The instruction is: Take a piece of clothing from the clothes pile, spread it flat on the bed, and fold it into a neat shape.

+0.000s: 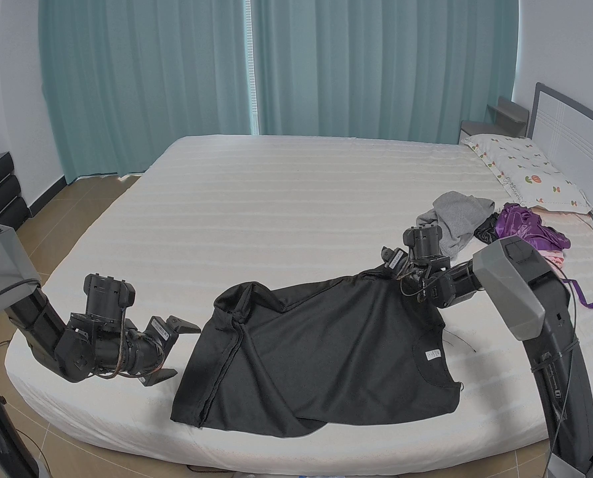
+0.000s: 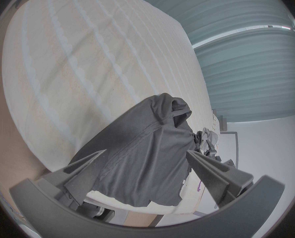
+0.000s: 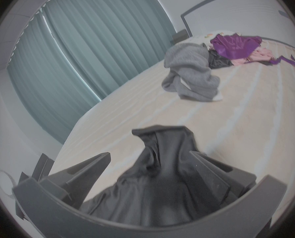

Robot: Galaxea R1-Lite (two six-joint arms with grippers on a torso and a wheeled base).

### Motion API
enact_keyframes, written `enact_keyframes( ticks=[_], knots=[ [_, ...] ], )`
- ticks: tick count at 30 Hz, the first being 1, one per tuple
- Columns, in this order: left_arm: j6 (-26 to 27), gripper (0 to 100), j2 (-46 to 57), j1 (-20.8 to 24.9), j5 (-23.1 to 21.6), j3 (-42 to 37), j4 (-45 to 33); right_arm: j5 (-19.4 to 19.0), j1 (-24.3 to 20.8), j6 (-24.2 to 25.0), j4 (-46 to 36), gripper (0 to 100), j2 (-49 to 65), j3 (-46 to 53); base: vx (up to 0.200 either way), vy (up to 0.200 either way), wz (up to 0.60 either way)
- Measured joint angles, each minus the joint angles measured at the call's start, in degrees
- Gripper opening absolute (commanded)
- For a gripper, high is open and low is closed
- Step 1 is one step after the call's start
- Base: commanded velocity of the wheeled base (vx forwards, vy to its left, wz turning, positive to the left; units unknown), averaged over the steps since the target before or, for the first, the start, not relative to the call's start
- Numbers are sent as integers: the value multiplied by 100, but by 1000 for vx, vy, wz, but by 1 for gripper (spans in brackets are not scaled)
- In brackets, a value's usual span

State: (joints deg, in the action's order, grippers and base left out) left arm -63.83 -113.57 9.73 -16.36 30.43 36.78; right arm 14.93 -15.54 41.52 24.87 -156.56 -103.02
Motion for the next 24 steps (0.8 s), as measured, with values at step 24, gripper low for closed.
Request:
enact_keyframes(
  ticks=[24],
  knots=[
    [1185,100,-1987,1115,2160,3294,-1031,-873,-154,1245,3031,100,2673,5502,0,0,0]
  ],
)
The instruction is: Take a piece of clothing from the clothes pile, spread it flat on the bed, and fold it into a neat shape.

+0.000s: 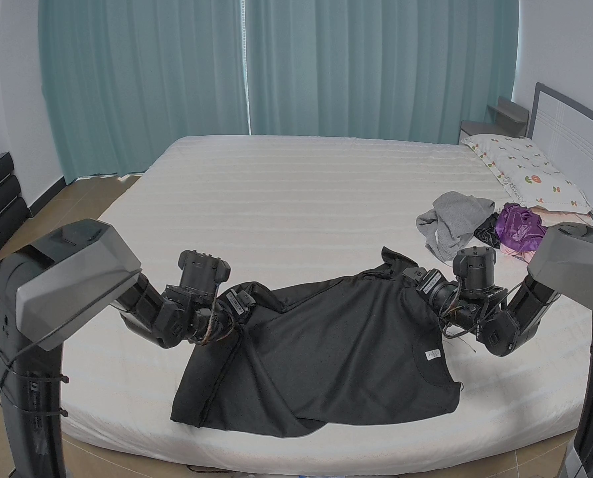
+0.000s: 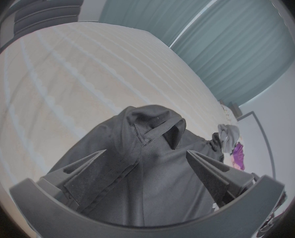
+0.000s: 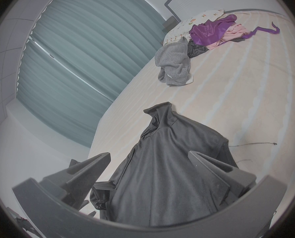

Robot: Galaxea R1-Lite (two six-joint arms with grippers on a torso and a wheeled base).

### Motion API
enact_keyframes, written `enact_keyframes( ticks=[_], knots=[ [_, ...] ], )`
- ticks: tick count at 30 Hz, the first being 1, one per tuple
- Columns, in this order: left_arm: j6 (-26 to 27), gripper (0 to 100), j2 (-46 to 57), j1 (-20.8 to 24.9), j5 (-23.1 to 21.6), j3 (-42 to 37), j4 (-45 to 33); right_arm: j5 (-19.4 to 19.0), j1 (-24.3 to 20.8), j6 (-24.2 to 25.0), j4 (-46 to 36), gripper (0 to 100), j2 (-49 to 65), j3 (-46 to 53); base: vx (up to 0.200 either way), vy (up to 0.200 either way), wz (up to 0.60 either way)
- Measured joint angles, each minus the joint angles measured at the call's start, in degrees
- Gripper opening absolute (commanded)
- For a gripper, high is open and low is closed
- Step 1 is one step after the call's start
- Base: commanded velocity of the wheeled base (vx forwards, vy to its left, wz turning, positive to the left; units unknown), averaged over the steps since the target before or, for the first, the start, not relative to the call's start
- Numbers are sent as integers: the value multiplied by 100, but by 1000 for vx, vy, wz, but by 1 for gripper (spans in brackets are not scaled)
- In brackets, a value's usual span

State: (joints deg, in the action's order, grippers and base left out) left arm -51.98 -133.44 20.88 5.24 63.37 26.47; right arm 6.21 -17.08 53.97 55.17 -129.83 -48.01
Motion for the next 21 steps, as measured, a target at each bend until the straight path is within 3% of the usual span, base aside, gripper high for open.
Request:
enact_keyframes(
  ticks=[2,3,12,21],
  knots=[
    [116,100,-204,37,135,280,-145,-7,-6,33,57,100,50,107,0,0,0],
    [156,0,-306,44,217,416,-222,-11,-9,46,83,100,74,151,0,0,0],
    [257,0,-831,-93,740,1270,-362,-22,-20,85,148,100,148,291,0,0,0],
    [357,0,-1006,-766,881,2114,-316,-35,-4,74,143,100,111,243,0,0,0]
  ],
)
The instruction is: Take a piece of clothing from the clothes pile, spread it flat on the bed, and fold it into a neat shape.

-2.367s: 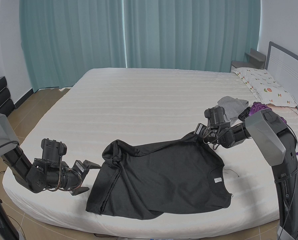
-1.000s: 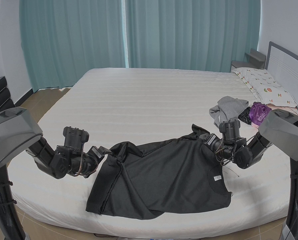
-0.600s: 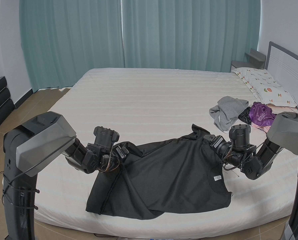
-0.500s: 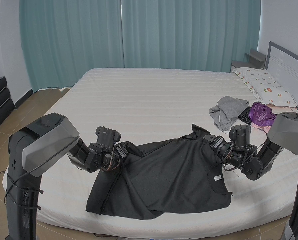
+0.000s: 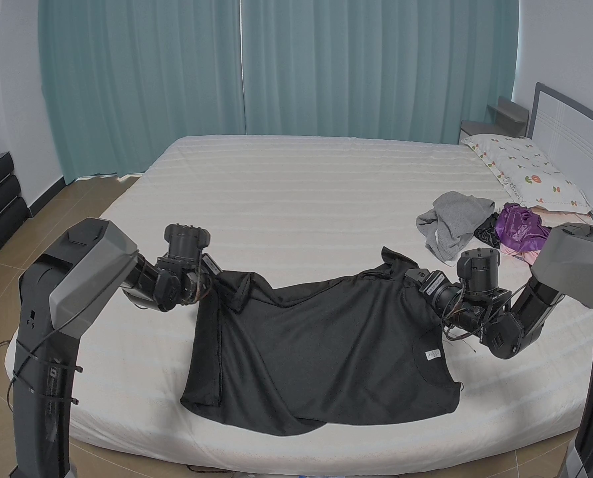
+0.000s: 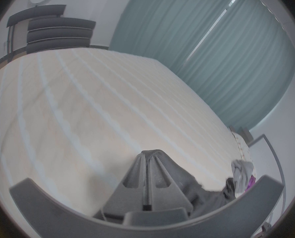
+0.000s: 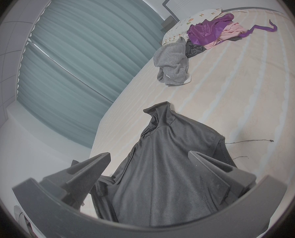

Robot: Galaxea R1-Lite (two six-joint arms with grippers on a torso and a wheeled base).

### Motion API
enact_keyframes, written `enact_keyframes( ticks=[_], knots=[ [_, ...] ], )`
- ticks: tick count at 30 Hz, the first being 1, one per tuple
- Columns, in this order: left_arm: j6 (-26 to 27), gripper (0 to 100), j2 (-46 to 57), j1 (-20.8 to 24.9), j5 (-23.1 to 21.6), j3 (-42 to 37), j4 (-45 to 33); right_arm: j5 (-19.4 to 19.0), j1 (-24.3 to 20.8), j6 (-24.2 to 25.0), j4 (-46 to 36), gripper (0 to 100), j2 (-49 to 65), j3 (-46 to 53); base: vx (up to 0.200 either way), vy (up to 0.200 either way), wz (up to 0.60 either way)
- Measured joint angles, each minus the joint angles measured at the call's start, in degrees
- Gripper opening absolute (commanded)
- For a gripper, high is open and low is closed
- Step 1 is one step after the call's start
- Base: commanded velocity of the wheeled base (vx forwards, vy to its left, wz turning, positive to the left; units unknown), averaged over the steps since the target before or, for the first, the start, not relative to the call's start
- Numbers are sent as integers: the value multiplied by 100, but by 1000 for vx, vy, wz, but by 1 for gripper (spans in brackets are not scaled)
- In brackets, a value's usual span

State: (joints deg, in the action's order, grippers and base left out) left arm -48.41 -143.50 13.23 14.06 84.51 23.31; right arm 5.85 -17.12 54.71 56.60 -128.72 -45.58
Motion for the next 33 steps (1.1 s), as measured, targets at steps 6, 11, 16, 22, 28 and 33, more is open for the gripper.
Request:
enact_keyframes(
  ticks=[6,11,16,22,28,33],
  knots=[
    [390,0,-72,-367,15,251,-10,-79,50,-195,-72,100,-254,-334,0,0,0],
    [546,0,-118,-477,-7,306,-27,-90,127,-429,-350,100,-628,-797,0,0,0],
    [634,100,-195,-491,-18,321,-22,-90,227,-572,-1079,100,-962,-1481,0,0,0],
    [642,100,-280,-496,-40,315,6,-88,439,-1013,-1826,100,-1348,-2366,0,0,0],
    [369,100,-157,-560,-268,52,6,-169,719,-1231,-2007,100,-1599,-2653,0,0,0],
    [267,100,295,-595,-673,-700,9,-380,857,-1178,-1905,100,-1473,-2305,0,0,0]
  ],
)
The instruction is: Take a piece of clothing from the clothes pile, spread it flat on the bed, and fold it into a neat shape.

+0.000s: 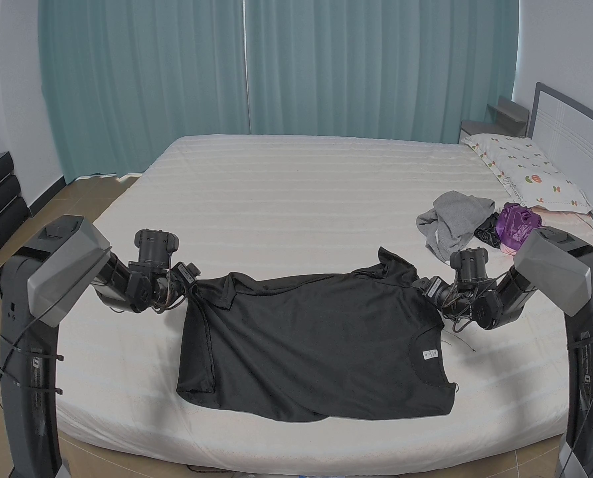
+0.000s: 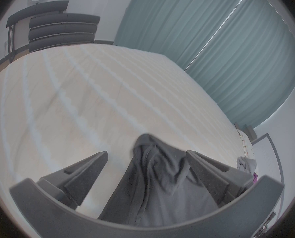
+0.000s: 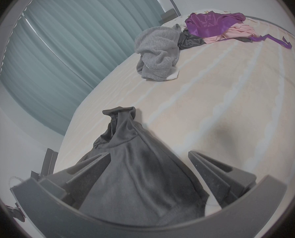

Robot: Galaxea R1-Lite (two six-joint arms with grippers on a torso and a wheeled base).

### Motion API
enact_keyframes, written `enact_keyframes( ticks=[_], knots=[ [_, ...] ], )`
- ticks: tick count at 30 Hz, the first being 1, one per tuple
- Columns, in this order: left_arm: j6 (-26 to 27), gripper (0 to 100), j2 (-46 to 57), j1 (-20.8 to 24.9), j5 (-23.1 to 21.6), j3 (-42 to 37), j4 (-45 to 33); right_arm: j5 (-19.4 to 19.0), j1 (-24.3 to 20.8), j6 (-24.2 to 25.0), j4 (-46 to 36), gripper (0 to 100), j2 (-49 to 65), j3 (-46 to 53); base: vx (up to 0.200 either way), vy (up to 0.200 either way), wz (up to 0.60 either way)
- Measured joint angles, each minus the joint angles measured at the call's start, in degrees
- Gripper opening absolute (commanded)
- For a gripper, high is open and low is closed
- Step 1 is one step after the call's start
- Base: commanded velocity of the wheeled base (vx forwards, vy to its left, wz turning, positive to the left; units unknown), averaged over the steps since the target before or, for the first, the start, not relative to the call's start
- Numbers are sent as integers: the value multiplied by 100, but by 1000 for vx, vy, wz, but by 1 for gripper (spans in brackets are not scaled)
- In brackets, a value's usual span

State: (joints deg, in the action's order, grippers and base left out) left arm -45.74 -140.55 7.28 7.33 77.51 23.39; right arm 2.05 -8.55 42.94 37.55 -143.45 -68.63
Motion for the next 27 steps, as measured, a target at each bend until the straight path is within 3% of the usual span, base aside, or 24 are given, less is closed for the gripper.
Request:
enact_keyframes(
  ticks=[7,14,18,23,27],
  knots=[
    [-98,100,794,38,-374,-1418,39,-291,76,22,466,100,596,1373,0,0,0],
    [-391,100,1464,263,-523,-2800,332,-607,76,4,1547,100,1167,3018,-200,0,0],
    [-539,100,1777,658,-533,-3540,567,-695,48,48,2215,100,1382,3744,-100,0,0],
    [-1092,100,2068,1226,-523,-3899,1084,-741,-18,184,2792,100,1514,4312,0,0,0],
    [-1176,100,2158,1428,-519,-3801,1189,-755,-77,244,2940,100,1538,4529,0,0,0]
  ],
)
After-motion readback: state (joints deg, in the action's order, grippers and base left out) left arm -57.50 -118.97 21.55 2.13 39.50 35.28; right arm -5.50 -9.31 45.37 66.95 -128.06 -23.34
